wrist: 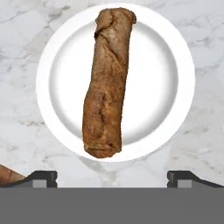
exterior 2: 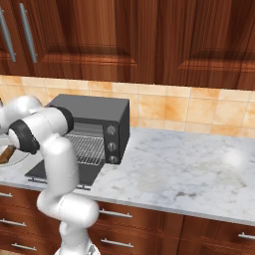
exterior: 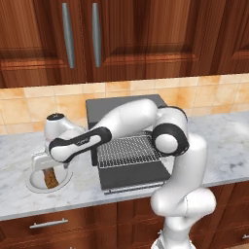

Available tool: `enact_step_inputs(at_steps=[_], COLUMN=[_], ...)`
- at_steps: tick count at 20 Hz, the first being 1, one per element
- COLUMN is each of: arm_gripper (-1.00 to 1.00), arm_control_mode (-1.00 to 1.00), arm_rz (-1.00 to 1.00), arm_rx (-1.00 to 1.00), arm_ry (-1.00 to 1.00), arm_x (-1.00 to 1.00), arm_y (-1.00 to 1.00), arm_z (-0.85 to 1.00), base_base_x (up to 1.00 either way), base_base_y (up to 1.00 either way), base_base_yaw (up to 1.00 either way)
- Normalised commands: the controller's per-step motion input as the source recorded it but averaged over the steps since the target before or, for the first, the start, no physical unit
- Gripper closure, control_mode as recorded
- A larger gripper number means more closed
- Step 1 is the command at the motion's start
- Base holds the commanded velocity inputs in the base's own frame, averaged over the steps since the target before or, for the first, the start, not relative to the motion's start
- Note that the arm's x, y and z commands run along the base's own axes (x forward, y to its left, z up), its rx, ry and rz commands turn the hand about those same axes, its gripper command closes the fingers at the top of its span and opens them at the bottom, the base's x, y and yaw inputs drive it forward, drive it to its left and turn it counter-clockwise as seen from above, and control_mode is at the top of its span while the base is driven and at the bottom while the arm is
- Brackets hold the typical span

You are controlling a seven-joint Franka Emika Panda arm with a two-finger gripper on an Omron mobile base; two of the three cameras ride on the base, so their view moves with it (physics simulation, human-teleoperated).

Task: Pull the toaster oven rack outwards. Pick up the baguette from the plate and place it on the toaster oven rack. Close the toaster oven door fully and set the temperature to the lowest setting.

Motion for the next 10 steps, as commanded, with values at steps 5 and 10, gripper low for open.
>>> enact_step_inputs(at_steps=[5, 10], arm_gripper=[-1.0, -1.0], arm_control_mode=[-1.0, -1.0], arm_rz=[0.0, 0.0], arm_rx=[0.0, 0.0], arm_ry=[-0.09, -0.04], arm_x=[0.17, 0.16], arm_y=[0.05, 0.0], arm_z=[-0.25, -0.23], base_base_x=[0.0, 0.0], base_base_y=[0.0, 0.0], base_base_yaw=[0.0, 0.0])
